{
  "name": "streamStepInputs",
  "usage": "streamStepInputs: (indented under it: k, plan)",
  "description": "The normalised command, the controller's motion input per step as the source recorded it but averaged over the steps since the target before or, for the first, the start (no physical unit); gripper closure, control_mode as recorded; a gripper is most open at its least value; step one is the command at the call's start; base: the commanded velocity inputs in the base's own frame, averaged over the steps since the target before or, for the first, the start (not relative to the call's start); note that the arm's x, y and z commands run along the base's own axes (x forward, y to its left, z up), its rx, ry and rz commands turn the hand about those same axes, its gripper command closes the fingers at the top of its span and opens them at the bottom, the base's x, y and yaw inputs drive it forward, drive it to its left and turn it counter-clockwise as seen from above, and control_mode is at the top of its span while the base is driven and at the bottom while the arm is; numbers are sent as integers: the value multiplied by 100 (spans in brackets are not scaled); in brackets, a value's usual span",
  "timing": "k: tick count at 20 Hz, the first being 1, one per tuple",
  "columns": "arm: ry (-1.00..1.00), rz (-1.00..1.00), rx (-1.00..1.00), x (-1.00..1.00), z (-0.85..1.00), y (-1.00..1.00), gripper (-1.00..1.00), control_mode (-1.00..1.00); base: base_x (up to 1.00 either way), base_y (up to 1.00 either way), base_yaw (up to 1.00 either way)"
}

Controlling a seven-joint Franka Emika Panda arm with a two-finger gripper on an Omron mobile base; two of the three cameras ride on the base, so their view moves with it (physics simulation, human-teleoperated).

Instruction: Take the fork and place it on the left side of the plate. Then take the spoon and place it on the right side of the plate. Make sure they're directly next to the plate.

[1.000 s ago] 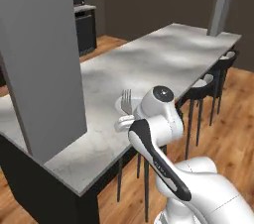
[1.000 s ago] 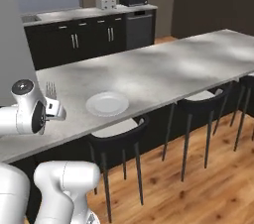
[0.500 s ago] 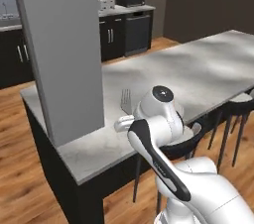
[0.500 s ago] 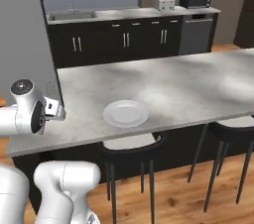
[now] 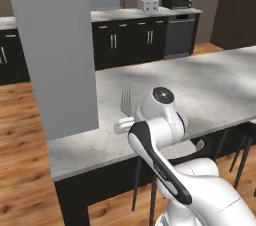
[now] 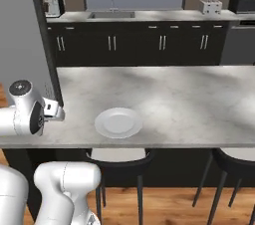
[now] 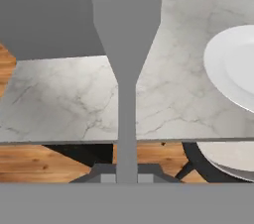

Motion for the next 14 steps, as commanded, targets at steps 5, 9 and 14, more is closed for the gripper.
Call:
streamStepInputs:
  k: [5,9,14]
  plan:
    - [0,0,0,0,0,0,100,100,55,-70,36]
    - [0,0,0,0,0,0,100,100,61,-62,27]
    - [1,4,0,18,-21,-1,100,-100,39,-20,11]
